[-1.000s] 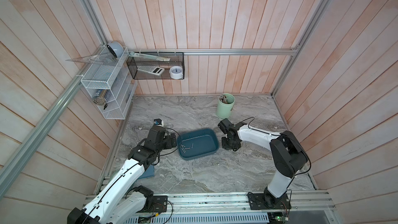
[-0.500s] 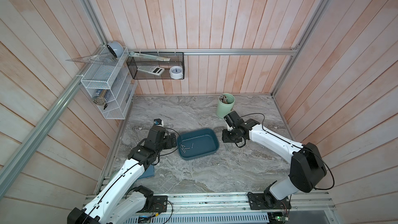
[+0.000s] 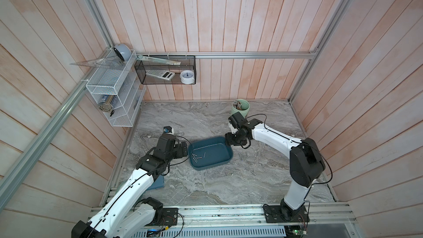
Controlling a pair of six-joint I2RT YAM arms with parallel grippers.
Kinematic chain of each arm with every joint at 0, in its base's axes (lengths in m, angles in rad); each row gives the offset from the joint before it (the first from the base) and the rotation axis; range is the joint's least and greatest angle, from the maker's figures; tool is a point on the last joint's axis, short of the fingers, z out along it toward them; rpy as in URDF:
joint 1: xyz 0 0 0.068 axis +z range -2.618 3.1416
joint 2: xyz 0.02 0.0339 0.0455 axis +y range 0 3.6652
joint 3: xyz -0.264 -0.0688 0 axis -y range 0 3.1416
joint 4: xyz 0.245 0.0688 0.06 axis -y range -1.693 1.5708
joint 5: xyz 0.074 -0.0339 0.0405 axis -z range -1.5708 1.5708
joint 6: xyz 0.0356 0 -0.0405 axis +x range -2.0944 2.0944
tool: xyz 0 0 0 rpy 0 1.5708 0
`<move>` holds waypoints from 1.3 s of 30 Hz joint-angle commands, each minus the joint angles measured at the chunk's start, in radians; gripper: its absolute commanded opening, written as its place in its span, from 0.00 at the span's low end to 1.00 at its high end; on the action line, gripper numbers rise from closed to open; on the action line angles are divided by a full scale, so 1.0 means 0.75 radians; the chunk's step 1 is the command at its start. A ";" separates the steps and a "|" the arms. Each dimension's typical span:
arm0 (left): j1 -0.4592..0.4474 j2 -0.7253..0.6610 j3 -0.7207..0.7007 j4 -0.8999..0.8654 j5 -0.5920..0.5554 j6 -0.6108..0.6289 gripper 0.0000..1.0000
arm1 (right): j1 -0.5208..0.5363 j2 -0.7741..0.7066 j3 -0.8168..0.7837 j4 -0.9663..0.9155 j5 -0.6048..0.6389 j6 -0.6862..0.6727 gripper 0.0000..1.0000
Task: Take out the screws from the storage box
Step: Adjust the storage box at the center of the board.
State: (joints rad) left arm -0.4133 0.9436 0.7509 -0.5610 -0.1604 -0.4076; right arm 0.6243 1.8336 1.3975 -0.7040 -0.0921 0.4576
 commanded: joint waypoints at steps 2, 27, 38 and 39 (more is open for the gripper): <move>-0.002 0.023 -0.001 0.006 0.046 0.015 0.96 | 0.006 0.104 0.123 -0.069 0.019 -0.031 0.64; -0.003 0.044 0.012 -0.009 0.041 0.019 0.96 | 0.020 0.315 0.324 -0.264 -0.081 -0.085 0.14; -0.003 0.014 0.019 -0.011 0.000 0.021 0.96 | 0.005 0.216 0.178 -0.310 -0.297 0.002 0.00; -0.003 0.004 0.021 -0.013 -0.014 0.024 0.96 | -0.004 0.207 0.164 -0.309 -0.340 0.017 0.00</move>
State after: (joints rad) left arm -0.4133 0.9730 0.7509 -0.5625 -0.1379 -0.4068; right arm 0.6292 2.0232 1.5509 -0.8852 -0.2390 0.4385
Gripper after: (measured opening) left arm 0.960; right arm 0.116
